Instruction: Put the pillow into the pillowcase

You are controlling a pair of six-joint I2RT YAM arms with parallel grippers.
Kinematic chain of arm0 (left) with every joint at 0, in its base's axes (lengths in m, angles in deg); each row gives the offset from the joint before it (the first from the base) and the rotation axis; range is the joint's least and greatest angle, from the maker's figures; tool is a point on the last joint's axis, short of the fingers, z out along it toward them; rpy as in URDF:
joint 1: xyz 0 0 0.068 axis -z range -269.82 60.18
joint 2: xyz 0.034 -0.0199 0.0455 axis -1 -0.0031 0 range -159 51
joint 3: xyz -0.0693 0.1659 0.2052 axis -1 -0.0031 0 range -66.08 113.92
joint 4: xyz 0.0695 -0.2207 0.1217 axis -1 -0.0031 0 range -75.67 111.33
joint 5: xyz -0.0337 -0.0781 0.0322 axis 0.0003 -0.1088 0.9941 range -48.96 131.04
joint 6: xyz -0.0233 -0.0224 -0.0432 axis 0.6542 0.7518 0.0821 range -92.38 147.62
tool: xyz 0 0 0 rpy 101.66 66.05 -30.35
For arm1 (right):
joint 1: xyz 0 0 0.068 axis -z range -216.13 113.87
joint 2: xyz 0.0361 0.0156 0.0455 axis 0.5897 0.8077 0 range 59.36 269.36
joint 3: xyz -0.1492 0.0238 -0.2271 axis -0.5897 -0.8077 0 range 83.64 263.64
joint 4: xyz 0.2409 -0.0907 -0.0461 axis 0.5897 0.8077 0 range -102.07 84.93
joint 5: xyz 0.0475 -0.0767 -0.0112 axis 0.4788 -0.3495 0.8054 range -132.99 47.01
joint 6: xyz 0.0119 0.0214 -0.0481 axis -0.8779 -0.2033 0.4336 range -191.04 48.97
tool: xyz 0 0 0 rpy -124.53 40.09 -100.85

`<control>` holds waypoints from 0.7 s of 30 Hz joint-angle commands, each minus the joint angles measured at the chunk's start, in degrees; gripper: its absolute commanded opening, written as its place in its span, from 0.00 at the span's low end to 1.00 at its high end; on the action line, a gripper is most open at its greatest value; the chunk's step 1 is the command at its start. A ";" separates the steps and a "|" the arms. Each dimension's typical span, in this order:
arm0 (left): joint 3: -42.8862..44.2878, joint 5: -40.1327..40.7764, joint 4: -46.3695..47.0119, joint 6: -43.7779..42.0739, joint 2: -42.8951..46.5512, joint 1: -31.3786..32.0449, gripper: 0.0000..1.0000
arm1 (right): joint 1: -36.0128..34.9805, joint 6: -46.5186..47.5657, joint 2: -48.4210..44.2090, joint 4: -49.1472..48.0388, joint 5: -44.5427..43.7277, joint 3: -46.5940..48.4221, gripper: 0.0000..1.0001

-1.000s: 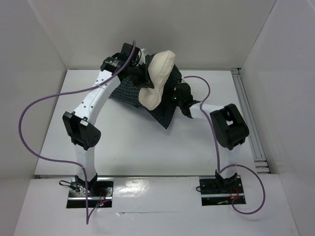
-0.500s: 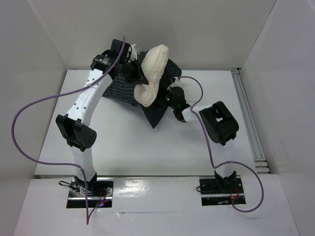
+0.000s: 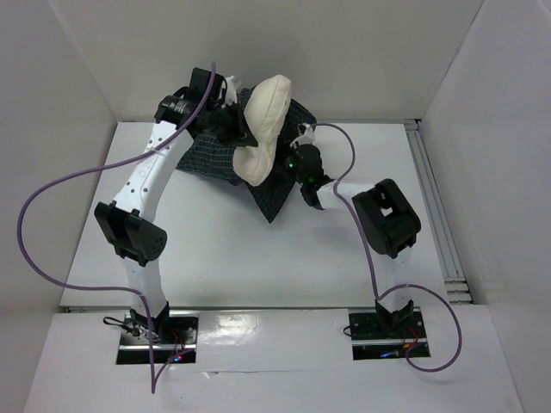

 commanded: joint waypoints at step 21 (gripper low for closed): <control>-4.96 -1.36 9.57 0.94 3.96 -3.94 0.00 | 3.73 2.70 -15.44 6.57 -3.66 -13.80 0.00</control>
